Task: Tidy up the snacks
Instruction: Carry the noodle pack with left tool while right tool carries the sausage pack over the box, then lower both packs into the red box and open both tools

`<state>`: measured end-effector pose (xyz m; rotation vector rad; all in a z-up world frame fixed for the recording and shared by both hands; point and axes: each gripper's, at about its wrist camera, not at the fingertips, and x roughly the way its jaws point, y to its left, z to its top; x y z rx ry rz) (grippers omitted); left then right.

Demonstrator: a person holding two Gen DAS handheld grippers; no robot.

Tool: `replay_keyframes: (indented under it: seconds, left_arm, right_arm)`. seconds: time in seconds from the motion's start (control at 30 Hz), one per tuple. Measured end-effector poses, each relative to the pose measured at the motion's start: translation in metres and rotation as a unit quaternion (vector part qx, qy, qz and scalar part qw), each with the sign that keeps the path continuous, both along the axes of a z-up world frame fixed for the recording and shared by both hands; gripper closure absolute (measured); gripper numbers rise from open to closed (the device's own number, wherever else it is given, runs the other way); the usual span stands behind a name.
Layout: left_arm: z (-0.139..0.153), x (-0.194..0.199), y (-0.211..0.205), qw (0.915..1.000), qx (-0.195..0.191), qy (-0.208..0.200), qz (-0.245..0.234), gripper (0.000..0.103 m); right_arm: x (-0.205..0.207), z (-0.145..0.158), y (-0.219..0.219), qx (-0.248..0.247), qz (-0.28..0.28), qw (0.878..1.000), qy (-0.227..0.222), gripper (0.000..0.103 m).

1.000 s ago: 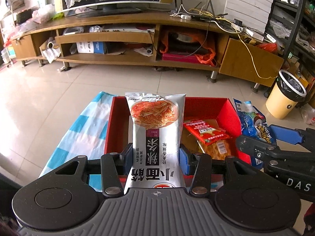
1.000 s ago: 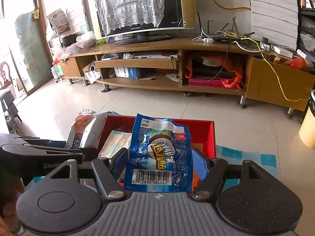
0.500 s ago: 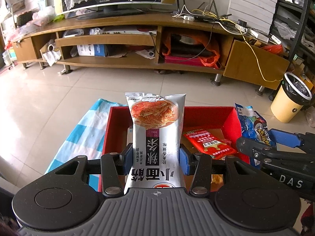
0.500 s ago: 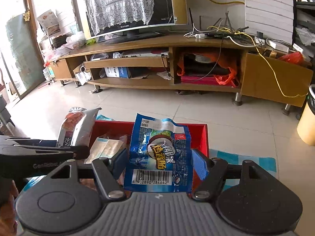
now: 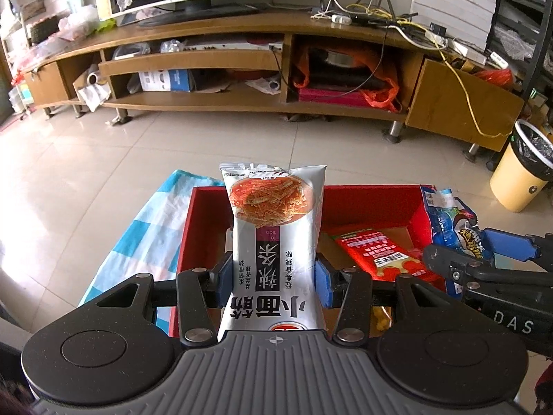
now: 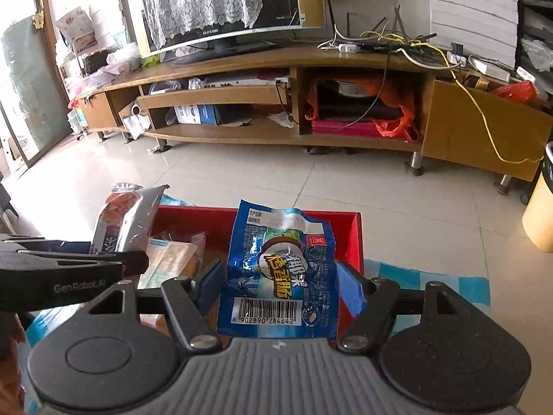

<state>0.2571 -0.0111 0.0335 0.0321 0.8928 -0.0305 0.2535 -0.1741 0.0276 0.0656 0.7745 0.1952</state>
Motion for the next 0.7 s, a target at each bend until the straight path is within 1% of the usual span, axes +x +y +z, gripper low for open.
replay_keyframes:
  seconds: [0.5,0.7]
  left_arm:
    - [-0.023,0.018,-0.003,0.9995,0.016,0.026,0.01,0.048]
    - [-0.026,0.021,-0.005,0.9993,0.022,0.027,0.011,0.044]
  right_arm:
    - [0.024,-0.028,0.005,-0.013,0.006,0.999,0.032,0.033]
    - [0.031,-0.036,0.004,-0.008,0.003,0.999,0.046,0.033]
